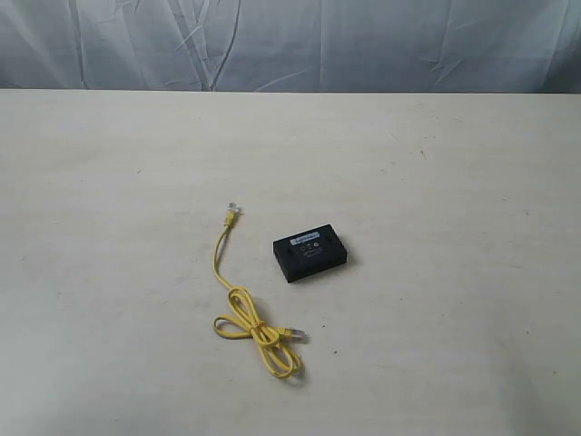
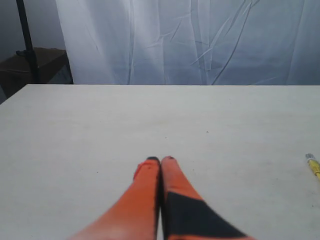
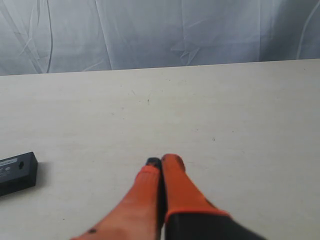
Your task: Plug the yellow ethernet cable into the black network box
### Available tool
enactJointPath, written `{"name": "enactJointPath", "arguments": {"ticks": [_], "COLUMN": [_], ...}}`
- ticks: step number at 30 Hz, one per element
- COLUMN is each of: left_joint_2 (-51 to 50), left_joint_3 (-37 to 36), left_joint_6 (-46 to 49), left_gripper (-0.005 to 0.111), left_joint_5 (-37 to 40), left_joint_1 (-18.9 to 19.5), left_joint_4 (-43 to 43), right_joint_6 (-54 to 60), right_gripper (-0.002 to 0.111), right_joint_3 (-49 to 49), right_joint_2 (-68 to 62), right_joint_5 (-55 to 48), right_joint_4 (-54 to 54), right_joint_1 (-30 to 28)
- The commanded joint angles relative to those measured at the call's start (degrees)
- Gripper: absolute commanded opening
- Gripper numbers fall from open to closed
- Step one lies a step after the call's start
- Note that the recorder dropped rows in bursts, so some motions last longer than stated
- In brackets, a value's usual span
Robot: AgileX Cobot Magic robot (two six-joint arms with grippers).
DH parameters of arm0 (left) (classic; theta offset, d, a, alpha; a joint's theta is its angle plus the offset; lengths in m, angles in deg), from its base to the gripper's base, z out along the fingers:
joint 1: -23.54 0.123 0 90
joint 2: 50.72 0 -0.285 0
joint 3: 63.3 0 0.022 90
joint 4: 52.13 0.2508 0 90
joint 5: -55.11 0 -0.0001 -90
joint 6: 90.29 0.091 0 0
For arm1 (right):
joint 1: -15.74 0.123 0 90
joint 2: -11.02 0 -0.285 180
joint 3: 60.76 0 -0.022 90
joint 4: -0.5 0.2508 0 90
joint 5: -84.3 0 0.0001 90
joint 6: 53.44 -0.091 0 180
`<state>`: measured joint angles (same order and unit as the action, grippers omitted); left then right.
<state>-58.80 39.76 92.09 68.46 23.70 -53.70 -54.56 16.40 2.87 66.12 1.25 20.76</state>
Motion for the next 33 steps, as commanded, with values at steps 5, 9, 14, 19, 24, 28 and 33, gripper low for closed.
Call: {"name": "enactJointPath", "arguments": {"ticks": [5, 9, 14, 19, 24, 28, 33], "left_joint_2": [0.3, 0.3, 0.3, 0.3, 0.3, -5.8, -20.2], "left_joint_3": [-0.3, -0.3, -0.3, -0.3, 5.7, 16.6, 30.3], "left_joint_6": [-0.3, -0.3, -0.3, -0.3, -0.3, -0.3, -0.3], "left_gripper": [0.000, 0.000, 0.000, 0.000, 0.000, 0.000, 0.000], "left_joint_5": [-14.0, -17.7, -21.4, -23.4, -15.7, 0.6, 20.9], "left_joint_1": [0.3, 0.3, 0.3, 0.3, 0.3, 0.3, 0.3], "left_joint_4": [1.6, 1.9, 2.1, 1.6, -1.3, 1.6, 3.0], "right_joint_6": [0.1, 0.1, 0.1, 0.1, 0.1, 0.1, 0.1], "right_gripper": [0.000, 0.000, 0.000, 0.000, 0.000, 0.000, 0.000], "right_joint_3": [0.1, 0.1, 0.1, 0.1, 0.1, 0.1, 0.1], "right_joint_2": [0.4, 0.4, 0.4, 0.4, 0.4, 0.4, 0.4], "right_joint_5": [0.6, 0.6, 0.6, 0.6, 0.6, 0.6, 0.6], "right_joint_4": [-0.2, -0.2, -0.2, -0.1, -0.1, -0.1, -0.1], "right_joint_1": [-0.3, -0.3, -0.3, -0.3, -0.3, -0.3, -0.3]}}
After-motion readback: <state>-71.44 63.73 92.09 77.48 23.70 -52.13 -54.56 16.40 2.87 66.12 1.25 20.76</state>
